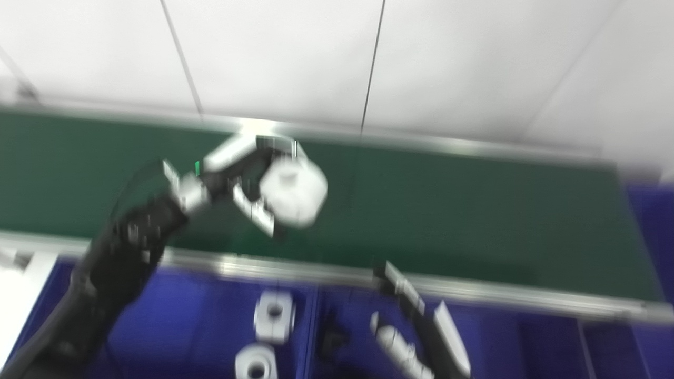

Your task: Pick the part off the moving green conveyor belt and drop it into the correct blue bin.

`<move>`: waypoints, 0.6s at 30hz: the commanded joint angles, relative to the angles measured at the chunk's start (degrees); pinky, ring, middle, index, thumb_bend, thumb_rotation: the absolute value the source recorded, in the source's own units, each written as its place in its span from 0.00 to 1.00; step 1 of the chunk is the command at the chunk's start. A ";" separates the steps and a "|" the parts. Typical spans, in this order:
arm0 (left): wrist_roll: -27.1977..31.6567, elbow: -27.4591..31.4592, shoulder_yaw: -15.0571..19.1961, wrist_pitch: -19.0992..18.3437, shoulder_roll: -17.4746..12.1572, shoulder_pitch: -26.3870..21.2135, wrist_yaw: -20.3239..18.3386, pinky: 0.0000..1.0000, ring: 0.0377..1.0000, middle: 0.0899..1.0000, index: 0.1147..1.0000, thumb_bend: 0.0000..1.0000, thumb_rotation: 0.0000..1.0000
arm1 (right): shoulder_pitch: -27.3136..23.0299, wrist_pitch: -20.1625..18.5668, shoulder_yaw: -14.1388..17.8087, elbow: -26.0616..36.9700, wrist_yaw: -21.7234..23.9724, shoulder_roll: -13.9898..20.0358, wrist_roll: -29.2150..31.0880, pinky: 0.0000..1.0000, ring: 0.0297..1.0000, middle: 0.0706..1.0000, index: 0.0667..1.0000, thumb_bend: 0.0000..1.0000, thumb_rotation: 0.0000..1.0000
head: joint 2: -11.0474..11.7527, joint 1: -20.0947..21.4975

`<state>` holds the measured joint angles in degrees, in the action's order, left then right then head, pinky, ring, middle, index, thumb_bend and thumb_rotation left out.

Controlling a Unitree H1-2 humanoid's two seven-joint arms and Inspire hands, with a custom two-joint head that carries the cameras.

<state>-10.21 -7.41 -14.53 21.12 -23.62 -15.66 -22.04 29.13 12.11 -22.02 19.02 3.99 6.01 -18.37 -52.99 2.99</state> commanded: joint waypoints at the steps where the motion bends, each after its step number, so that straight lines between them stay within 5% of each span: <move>1: 2.40 3.43 1.24 -0.48 -1.18 0.20 -0.56 0.10 0.11 0.12 0.11 0.64 0.00 | -0.61 -0.40 0.20 2.30 0.80 -0.22 1.32 0.87 0.91 0.93 0.92 0.34 0.89 | -0.11 0.08; 11: 2.84 3.17 1.95 -0.99 -0.94 2.91 -1.79 0.10 0.12 0.12 0.10 0.66 0.00 | -0.82 -1.41 0.37 3.69 1.24 -0.73 0.03 0.85 0.90 0.92 0.91 0.33 0.88 | -1.91 0.30; 18: 5.68 9.39 2.29 -5.75 -2.09 4.78 -5.16 0.10 0.11 0.11 0.10 0.65 0.00 | -0.79 -4.23 0.79 6.78 2.14 -0.83 0.81 0.86 0.91 0.93 0.91 0.35 0.89 | -5.63 -2.17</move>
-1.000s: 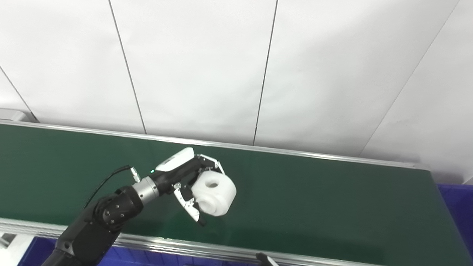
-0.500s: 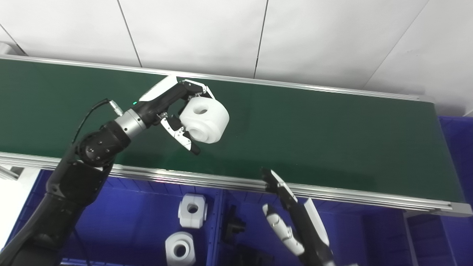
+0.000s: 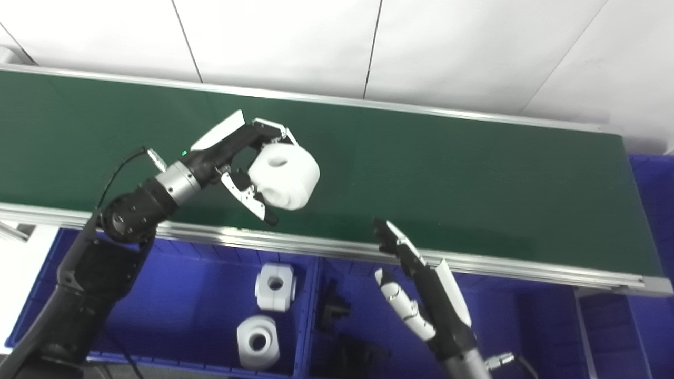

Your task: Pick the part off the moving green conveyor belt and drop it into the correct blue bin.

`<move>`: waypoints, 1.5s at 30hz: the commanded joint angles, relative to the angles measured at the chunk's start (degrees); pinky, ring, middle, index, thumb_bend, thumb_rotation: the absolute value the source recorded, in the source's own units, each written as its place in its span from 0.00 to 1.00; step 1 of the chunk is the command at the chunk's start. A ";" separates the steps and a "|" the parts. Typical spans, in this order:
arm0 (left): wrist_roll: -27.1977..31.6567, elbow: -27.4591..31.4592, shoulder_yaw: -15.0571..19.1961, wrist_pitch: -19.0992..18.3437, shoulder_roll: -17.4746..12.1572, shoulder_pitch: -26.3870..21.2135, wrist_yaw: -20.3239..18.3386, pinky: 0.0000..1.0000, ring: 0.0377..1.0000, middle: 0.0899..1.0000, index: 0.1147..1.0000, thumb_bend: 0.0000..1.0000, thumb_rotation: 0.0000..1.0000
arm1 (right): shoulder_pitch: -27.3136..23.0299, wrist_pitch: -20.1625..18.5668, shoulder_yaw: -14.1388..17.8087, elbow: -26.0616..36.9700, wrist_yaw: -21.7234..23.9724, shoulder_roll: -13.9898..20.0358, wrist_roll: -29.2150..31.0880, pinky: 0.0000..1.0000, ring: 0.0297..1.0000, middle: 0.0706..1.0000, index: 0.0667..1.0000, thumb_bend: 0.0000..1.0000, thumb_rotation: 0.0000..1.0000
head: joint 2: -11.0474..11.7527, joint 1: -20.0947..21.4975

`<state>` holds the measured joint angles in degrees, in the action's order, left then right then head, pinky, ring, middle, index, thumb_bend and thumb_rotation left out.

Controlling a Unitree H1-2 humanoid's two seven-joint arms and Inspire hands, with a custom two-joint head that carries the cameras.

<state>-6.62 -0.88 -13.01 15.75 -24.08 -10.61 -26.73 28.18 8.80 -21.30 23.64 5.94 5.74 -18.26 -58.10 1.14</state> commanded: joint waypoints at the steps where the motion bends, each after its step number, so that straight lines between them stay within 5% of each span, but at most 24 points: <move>1: 2.80 3.74 0.83 -0.86 -1.84 0.12 -1.09 0.10 0.12 0.11 0.10 0.65 0.00 | 0.21 -1.23 0.11 2.45 0.30 -0.62 0.73 0.87 0.92 0.93 0.91 0.36 0.89 | -0.53 -0.33; 10: 6.64 12.37 2.33 -3.69 -4.87 8.88 -3.79 0.11 0.12 0.11 0.10 0.67 0.00 | 0.68 -1.70 0.42 3.88 0.94 -0.23 1.46 0.88 0.92 0.93 0.91 0.34 0.89 | -2.52 -2.70; 17: 7.44 12.48 2.60 -1.72 -5.81 14.82 -4.49 0.11 0.13 0.13 0.10 0.65 0.00 | 0.78 -1.00 0.56 3.81 0.81 -0.27 1.39 0.88 0.92 0.93 0.91 0.34 0.89 | -2.29 -3.77; 24: 4.21 10.40 3.42 0.28 -7.97 21.06 -3.92 0.11 0.12 0.12 0.11 0.64 0.00 | 0.97 -1.68 1.04 4.46 0.83 -0.36 1.22 0.87 0.92 0.92 0.90 0.35 0.90 | -2.27 -4.62; 31: -3.55 8.10 3.47 0.89 -7.01 21.70 -1.01 0.11 0.12 0.12 0.12 0.63 0.00 | 0.70 -1.41 0.99 4.28 0.98 -0.42 1.46 0.87 0.92 0.92 0.90 0.35 0.90 | -2.37 -4.34; 37: -15.94 2.31 1.36 11.03 -7.73 22.97 9.09 0.13 0.15 0.18 0.19 0.69 0.00 | 1.07 -2.54 0.92 5.51 0.97 -0.69 0.31 0.87 0.92 0.92 0.90 0.36 0.92 | -2.61 -4.43; 41: -21.90 -2.36 -7.31 11.18 -11.15 23.37 29.15 0.13 0.15 0.18 0.22 0.64 0.01 | 1.23 -2.63 0.97 5.81 0.96 -0.76 0.53 0.86 0.91 0.92 0.90 0.36 0.92 | -3.01 -4.97; 43: -25.41 -4.24 -10.60 11.18 -12.70 22.88 36.24 0.26 0.28 0.31 0.35 0.55 0.05 | 1.23 -2.45 0.91 5.74 0.96 -0.70 0.49 0.85 0.91 0.92 0.90 0.36 0.92 | -3.06 -4.80; 45: -25.79 -5.50 -12.97 11.18 -13.89 22.48 38.66 0.54 0.56 0.57 0.41 0.51 0.08 | 1.23 -2.47 0.86 5.66 1.08 -0.59 0.70 0.86 0.91 0.92 0.90 0.36 0.93 | -3.00 -5.03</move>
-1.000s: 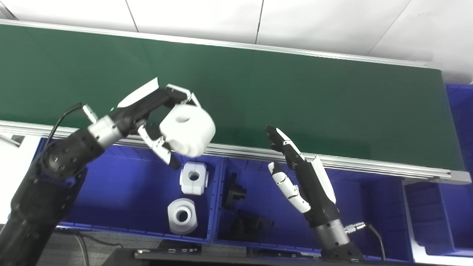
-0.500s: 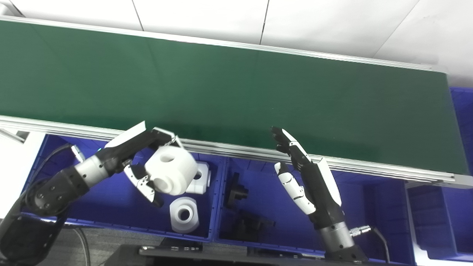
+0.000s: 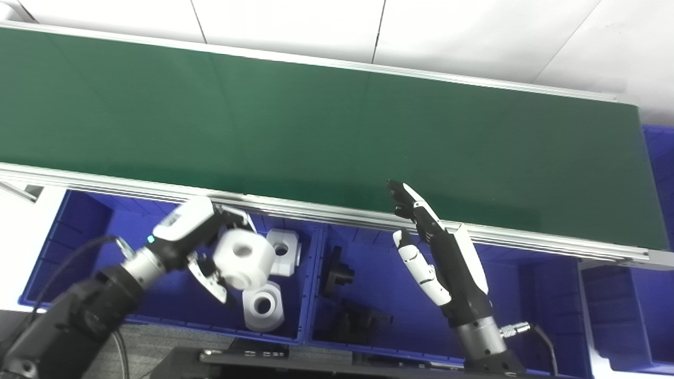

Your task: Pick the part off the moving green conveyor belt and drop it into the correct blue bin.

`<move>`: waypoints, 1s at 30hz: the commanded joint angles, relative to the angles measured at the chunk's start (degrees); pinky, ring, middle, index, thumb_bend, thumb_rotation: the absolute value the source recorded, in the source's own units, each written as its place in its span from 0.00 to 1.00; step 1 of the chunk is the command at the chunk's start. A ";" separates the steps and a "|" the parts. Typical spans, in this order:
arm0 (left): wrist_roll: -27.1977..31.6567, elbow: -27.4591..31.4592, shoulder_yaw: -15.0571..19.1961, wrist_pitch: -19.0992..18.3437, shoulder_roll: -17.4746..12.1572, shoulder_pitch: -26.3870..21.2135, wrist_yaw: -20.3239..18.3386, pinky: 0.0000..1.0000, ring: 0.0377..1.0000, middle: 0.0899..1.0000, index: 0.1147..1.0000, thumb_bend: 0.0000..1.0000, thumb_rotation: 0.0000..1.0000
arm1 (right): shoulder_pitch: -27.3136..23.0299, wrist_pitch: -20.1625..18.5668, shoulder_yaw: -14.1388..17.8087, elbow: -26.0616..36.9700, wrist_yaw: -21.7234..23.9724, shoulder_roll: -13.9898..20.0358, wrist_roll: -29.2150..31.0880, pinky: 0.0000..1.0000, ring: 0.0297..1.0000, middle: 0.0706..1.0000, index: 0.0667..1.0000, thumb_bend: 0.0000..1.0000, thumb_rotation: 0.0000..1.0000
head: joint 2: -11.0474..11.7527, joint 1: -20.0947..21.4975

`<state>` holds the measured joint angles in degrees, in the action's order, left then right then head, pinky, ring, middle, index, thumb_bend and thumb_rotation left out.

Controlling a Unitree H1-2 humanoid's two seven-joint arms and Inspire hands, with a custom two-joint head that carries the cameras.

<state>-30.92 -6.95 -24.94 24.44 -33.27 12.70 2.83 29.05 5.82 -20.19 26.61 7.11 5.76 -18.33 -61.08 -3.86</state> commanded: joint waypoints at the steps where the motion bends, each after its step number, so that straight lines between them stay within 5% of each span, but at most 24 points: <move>1: -0.33 0.39 -1.53 2.48 -5.07 -0.77 8.02 0.73 0.74 0.74 0.59 0.57 0.32 | 0.38 0.57 -0.28 2.66 -0.04 -0.55 0.86 0.86 0.92 0.92 0.90 0.36 0.93 | 0.09 0.10; 4: 4.97 0.68 -4.19 2.48 -6.85 -1.36 4.28 0.97 0.97 0.97 0.87 0.63 0.65 | 0.43 0.42 -0.29 2.79 0.03 -0.50 0.88 0.86 0.91 0.92 0.90 0.35 0.92 | -0.22 0.21; 8: 13.83 2.54 -7.19 2.48 -8.97 -2.75 0.76 1.00 1.00 1.00 0.94 0.67 0.81 | 0.46 0.06 -0.34 3.08 0.06 -0.65 0.73 0.85 0.91 0.92 0.90 0.35 0.91 | -0.27 0.41; 11: 19.71 5.05 -6.13 2.47 -8.93 -2.72 -1.40 1.00 1.00 1.00 0.93 0.69 0.82 | 0.41 0.06 -0.42 3.07 0.00 -0.74 0.37 0.85 0.91 0.92 0.90 0.35 0.91 | -0.37 0.46; 15: 28.02 11.37 -1.83 2.47 -7.21 -2.37 -5.96 0.71 0.75 0.74 0.67 0.64 0.63 | 0.41 -0.23 -0.43 3.10 0.03 -1.00 0.34 0.86 0.91 0.92 0.90 0.35 0.91 | -0.37 1.06; 16: 30.39 12.74 -1.03 2.47 -6.66 -2.44 -7.85 0.69 0.73 0.72 0.65 0.63 0.60 | 0.40 -0.23 -0.47 3.09 0.04 -1.10 0.39 0.86 0.91 0.92 0.90 0.35 0.91 | -0.43 1.53; 17: 32.63 14.11 -0.66 2.45 -6.08 -2.49 -9.65 0.62 0.66 0.69 0.64 0.60 0.45 | 0.36 -0.13 -0.56 3.02 0.02 -1.23 0.35 0.86 0.91 0.92 0.90 0.35 0.90 | -0.51 2.55; 20: 37.37 17.51 -0.38 0.50 -4.18 -2.53 -14.52 0.60 0.65 0.70 0.67 0.59 0.37 | 0.15 0.07 -1.13 2.49 0.00 -1.72 -0.07 0.86 0.91 0.92 0.90 0.34 0.89 | -1.13 7.98; 22: 38.86 19.53 -0.43 -2.44 -2.86 -2.31 -17.08 0.65 0.70 0.76 0.76 0.56 0.39 | 0.08 0.11 -1.81 1.83 -0.10 -2.30 -0.68 0.87 0.92 0.92 0.90 0.34 0.89 | -1.24 12.11; 25: 38.62 20.78 0.67 -5.73 -1.23 -1.71 -19.55 0.82 0.88 0.91 0.89 0.48 0.57 | 0.08 -0.08 -2.83 1.13 -0.37 -3.18 -2.13 0.87 0.91 0.92 0.90 0.35 0.90 | -1.61 16.32; 27: 38.83 19.75 2.04 -6.67 -0.62 -1.77 -20.94 0.90 0.95 0.98 0.95 0.49 0.71 | -0.02 -0.59 -3.48 0.72 -0.48 -3.92 -3.34 0.86 0.91 0.93 0.91 0.37 0.93 | -2.01 23.02; 30: 39.54 18.98 3.71 -7.48 0.46 -2.00 -23.07 0.92 0.97 1.00 0.97 0.48 0.76 | 0.04 -1.05 -3.79 0.39 -0.62 -4.66 -4.23 0.86 0.91 0.93 0.91 0.38 0.94 | -1.53 22.72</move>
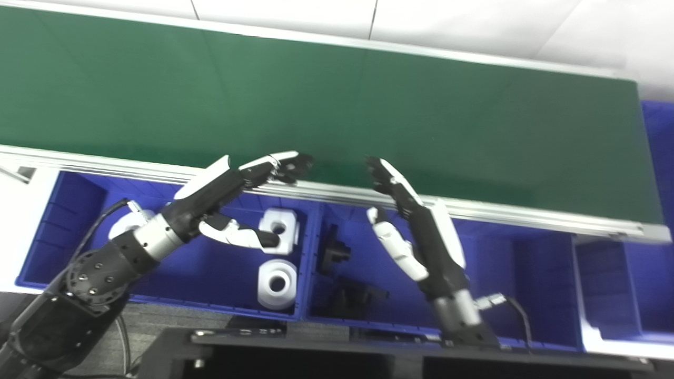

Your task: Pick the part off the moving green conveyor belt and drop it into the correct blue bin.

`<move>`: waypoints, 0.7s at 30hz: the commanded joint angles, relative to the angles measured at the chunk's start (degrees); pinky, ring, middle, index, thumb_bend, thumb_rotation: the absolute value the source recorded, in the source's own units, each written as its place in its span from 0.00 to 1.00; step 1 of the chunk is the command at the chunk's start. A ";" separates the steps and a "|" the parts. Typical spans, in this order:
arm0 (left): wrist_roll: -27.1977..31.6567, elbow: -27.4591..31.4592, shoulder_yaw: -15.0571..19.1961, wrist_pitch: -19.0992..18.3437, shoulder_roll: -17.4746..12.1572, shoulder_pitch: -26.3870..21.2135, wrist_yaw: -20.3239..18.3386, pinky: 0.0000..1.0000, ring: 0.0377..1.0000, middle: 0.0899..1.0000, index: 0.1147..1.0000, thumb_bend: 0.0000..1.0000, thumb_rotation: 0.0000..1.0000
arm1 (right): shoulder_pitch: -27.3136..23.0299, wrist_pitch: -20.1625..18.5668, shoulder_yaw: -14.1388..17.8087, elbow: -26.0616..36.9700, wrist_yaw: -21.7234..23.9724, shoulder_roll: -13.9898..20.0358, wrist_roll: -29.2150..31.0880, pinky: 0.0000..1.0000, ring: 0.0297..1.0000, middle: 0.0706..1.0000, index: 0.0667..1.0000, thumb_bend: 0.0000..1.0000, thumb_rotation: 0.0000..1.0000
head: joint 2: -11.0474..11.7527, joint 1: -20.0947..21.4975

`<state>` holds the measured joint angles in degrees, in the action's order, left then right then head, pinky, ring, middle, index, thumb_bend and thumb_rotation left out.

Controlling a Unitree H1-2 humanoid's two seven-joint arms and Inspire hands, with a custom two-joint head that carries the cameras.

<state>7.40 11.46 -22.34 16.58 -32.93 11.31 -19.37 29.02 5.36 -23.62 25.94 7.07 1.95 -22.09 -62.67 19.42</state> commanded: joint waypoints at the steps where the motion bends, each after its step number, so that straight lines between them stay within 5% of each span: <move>1: 1.30 0.47 1.50 0.19 0.44 -0.68 -1.53 0.93 0.97 1.00 0.97 0.48 0.77 | 0.18 -0.69 -0.34 1.03 -0.60 -0.94 -0.51 0.86 0.91 0.93 0.91 0.37 0.94 | 0.36 -1.57; 16: 1.87 3.13 5.76 -3.12 3.44 0.29 -6.99 0.97 1.00 1.00 1.00 0.43 0.83 | 1.64 0.32 -0.42 0.73 -1.02 -0.40 -0.92 0.86 0.91 0.93 0.91 0.36 0.93 | 1.36 -4.45; 21: 3.84 6.36 7.31 -4.92 2.89 0.91 -8.27 0.99 1.00 1.00 1.00 0.43 0.88 | 1.60 0.32 -1.03 0.83 -1.05 -0.95 -0.80 0.85 0.90 0.93 0.91 0.37 0.93 | 1.43 0.25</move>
<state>9.63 15.24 -15.94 11.72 -29.18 12.26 -27.32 30.38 4.95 -23.97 25.53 6.51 1.83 -23.28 -61.17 19.68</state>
